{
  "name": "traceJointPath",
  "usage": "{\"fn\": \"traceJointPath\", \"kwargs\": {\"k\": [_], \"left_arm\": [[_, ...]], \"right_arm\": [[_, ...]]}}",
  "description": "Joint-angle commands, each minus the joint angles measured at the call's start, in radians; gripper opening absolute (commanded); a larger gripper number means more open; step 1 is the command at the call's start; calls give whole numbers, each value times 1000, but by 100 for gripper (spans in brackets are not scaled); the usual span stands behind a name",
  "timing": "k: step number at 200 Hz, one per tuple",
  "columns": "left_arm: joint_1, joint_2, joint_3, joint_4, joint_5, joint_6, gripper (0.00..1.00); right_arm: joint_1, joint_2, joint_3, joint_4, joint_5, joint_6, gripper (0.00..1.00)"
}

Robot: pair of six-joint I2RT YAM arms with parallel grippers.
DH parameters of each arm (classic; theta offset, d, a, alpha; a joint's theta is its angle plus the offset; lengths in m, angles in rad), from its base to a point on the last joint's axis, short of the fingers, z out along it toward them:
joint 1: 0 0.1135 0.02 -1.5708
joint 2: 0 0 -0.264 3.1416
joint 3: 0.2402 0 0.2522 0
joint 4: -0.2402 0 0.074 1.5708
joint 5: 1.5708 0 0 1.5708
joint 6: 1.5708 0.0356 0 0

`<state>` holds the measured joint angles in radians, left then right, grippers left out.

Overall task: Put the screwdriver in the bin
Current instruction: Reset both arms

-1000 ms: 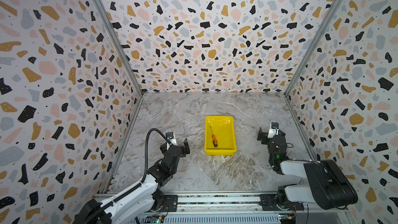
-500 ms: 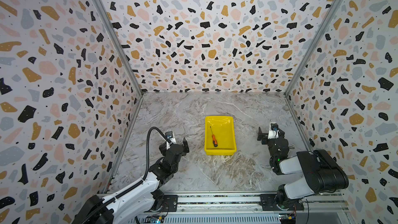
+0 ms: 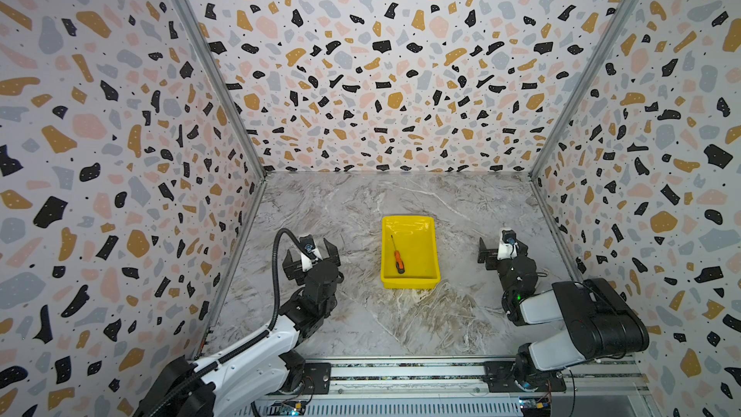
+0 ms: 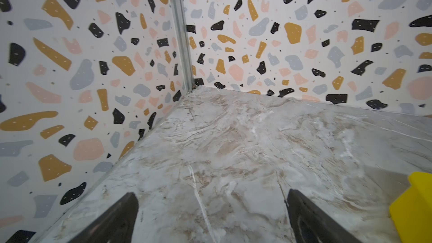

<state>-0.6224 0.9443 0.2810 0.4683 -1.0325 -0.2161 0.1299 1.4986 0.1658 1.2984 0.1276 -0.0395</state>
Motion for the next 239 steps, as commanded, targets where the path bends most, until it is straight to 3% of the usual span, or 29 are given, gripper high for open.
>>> {"fn": "traceJointPath", "kwargs": {"k": [1,32,51,57,70,91,115,150,164,181,196,217,239], "left_arm": [[7,32,-19,189,-105,100,100],[31,163,-22,334,-126,230,100],[97,316,-47,408,-145,180,100],[122,366,-36,477,-167,215,100],[131,420,68,273,-199,147,100],[156,484,119,261,-175,152,99],[188,466,90,350,-47,175,99],[302,394,32,396,311,222,100],[313,381,-18,476,321,237,100],[364,424,-146,805,362,229,100],[420,381,-130,680,422,158,100],[441,459,-170,852,460,167,100],[447,431,-146,751,492,163,100]], "right_arm": [[-3,-14,9,3,-1,-2,99],[-3,-14,10,2,-2,0,99],[-3,-13,11,0,-3,0,99],[-3,-14,10,2,-3,0,99],[-3,-15,10,1,-3,0,99],[-3,-13,11,1,-3,0,99],[-3,-13,11,0,-5,0,99],[-6,-13,12,-2,-6,0,99],[-10,-13,17,-10,-15,3,99],[-24,-11,30,-36,-40,11,99],[-25,-11,32,-39,-43,12,99],[-27,-11,33,-42,-48,13,99],[-32,-10,37,-45,-58,16,99]]}}
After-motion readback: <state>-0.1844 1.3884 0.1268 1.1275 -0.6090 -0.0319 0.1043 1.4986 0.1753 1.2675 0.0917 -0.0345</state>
